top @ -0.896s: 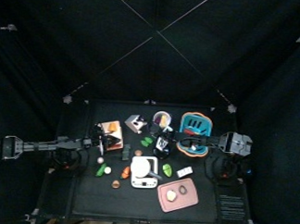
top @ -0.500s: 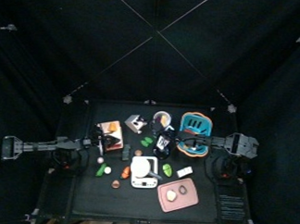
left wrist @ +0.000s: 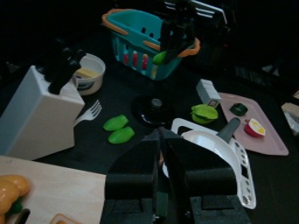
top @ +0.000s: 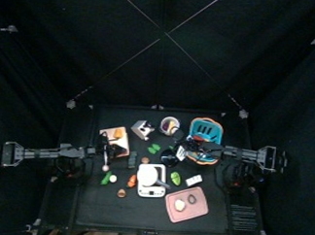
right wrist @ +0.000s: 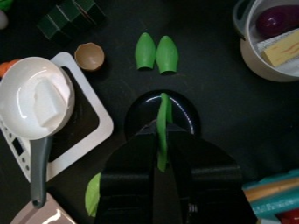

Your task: Place corn husk on plate

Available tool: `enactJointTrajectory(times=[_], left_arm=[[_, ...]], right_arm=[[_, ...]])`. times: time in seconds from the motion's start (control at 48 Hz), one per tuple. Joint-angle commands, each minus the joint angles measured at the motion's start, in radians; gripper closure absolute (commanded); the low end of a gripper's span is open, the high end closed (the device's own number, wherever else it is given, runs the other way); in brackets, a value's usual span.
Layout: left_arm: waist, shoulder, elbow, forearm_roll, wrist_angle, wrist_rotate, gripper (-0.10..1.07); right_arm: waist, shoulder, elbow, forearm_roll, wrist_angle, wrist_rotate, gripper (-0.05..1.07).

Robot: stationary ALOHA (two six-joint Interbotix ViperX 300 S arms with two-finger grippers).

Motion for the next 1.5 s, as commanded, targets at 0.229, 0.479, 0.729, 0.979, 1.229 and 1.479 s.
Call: enactJointTrajectory(times=[0.229,0.479,0.729,0.979,1.229,1.479], left_arm=[[-0.003,0.002,-0.018,0.02,-0.011,0.002,0.48],[-0.002,0.002,-0.02,0.021,-0.014,0.003,0.48],[0.021,0.002,-0.018,0.034,-0.028,0.011,0.48],[0.031,0.002,-0.032,0.043,-0.029,0.014,0.48],[0.029,0.021,0.005,0.044,-0.028,0.014,0.48],[0.015,0.021,-0.003,0.044,-0.029,0.014,0.48]], right_arm=[[-0.081,-0.239,0.126,0.014,-0.048,0.0,0.51],[-0.199,-0.348,0.213,0.075,-0.054,0.002,0.51],[-0.264,-0.377,0.252,0.16,-0.052,-0.003,0.51],[-0.261,-0.367,0.253,0.146,-0.054,-0.003,0.51],[-0.175,-0.373,0.221,0.158,-0.052,-0.002,0.51],[0.021,-0.399,0.206,0.221,-0.017,0.002,0.51]])
